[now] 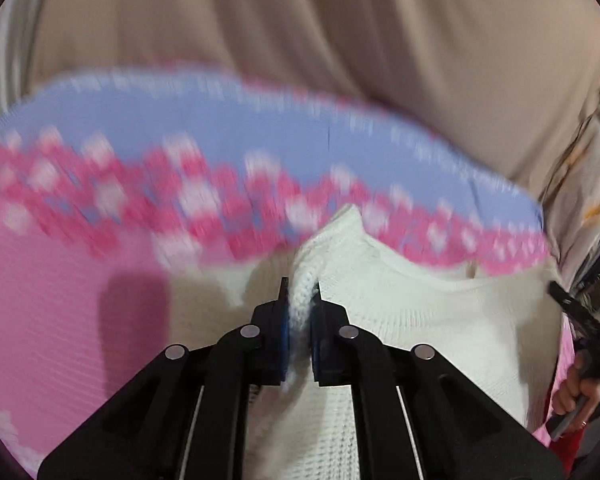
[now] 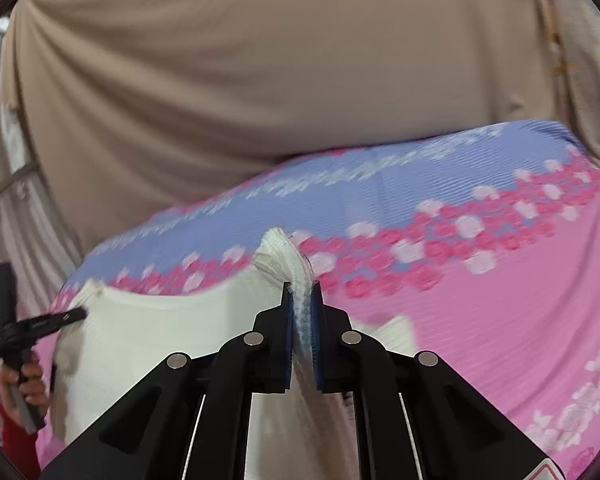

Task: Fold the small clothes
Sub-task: 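Grasp the sweater hem with both grippers and lift it toward the collar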

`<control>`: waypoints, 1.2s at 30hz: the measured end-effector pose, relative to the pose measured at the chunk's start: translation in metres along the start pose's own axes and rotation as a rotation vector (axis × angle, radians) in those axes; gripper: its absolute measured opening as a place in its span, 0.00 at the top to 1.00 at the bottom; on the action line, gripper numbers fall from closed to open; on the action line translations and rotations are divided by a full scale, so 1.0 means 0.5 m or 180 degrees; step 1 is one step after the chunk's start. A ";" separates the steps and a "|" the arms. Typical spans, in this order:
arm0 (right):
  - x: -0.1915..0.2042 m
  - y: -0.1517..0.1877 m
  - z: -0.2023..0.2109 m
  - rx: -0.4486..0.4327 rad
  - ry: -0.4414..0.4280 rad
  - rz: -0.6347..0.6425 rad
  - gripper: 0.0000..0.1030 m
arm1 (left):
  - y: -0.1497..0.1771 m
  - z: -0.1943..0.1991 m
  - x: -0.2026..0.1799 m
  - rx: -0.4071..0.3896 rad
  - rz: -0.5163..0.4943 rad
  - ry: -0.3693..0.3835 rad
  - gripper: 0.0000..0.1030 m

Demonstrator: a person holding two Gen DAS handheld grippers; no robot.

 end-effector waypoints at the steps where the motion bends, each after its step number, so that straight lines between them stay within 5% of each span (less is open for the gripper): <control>1: -0.021 0.000 -0.028 0.0139 0.0103 -0.0070 0.93 | -0.006 0.001 0.009 -0.0016 0.0019 -0.0017 0.93; 4: -0.086 0.043 -0.158 0.0887 0.0233 -0.0369 0.94 | 0.009 -0.072 0.034 0.0280 0.0038 -0.0170 0.93; 6: -0.081 0.037 -0.132 0.0759 0.0204 -0.0408 0.94 | 0.032 -0.126 0.047 0.0441 0.0088 -0.0226 0.92; 11: 0.011 0.021 0.012 0.0033 0.0616 0.0015 0.83 | 0.025 -0.040 0.013 0.0139 0.0012 -0.0362 0.89; 15: 0.208 0.111 -0.002 0.0486 -0.0548 0.0547 0.83 | 0.048 0.063 -0.104 -0.0201 -0.0421 -0.0231 0.65; 17: 0.294 0.176 -0.037 0.0889 -0.1073 0.0687 0.84 | 0.080 0.051 -0.173 -0.0074 -0.0605 0.0089 0.63; 19: 0.343 0.243 -0.058 0.1167 -0.1184 0.0912 0.93 | 0.127 0.011 -0.223 0.0243 -0.0756 0.0239 0.62; 22: 0.271 0.247 -0.030 0.1054 -0.1103 0.0850 0.98 | 0.170 -0.023 -0.185 0.0522 -0.0708 0.0034 0.63; 27: -0.047 0.221 0.044 0.0950 -0.0122 0.0047 1.00 | 0.211 0.072 -0.031 0.0481 -0.0388 -0.0177 0.81; 28: -0.116 0.224 0.070 0.0937 -0.0281 -0.0280 1.00 | 0.217 0.086 -0.012 0.0480 -0.0341 -0.0192 0.87; 29: -0.143 0.226 0.082 0.0952 -0.0394 -0.0508 1.00 | 0.224 0.099 0.001 0.0478 -0.0294 -0.0198 0.85; 31: -0.151 0.208 0.110 0.0801 -0.0023 -0.0439 1.00 | 0.230 0.123 0.016 0.0453 -0.0198 -0.0254 0.89; 33: -0.112 0.162 0.118 0.0525 0.0093 -0.0220 0.82 | 0.212 0.127 0.002 0.0366 -0.0175 -0.0237 0.89; 34: -0.096 0.143 0.114 0.0434 0.0098 -0.0168 0.80 | 0.183 0.135 -0.025 0.0233 -0.0286 -0.0184 0.85; 35: -0.075 0.118 0.104 0.0325 0.0053 -0.0099 0.73 | 0.162 0.139 -0.034 0.0147 -0.0362 -0.0149 0.69; 36: -0.051 0.086 0.084 0.0198 0.0015 -0.0039 0.59 | 0.142 0.138 -0.050 0.0041 -0.0422 -0.0138 0.39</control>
Point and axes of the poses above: each gripper's, at about its wrist camera, not at the fingertips, and z roughly against the way its jaws point, x to its left, y to its underside, the point moved 1 cm from there along -z, roughly the way its jaws point, and after that the axes turned 5 degrees about y, right-handed, at the moved point
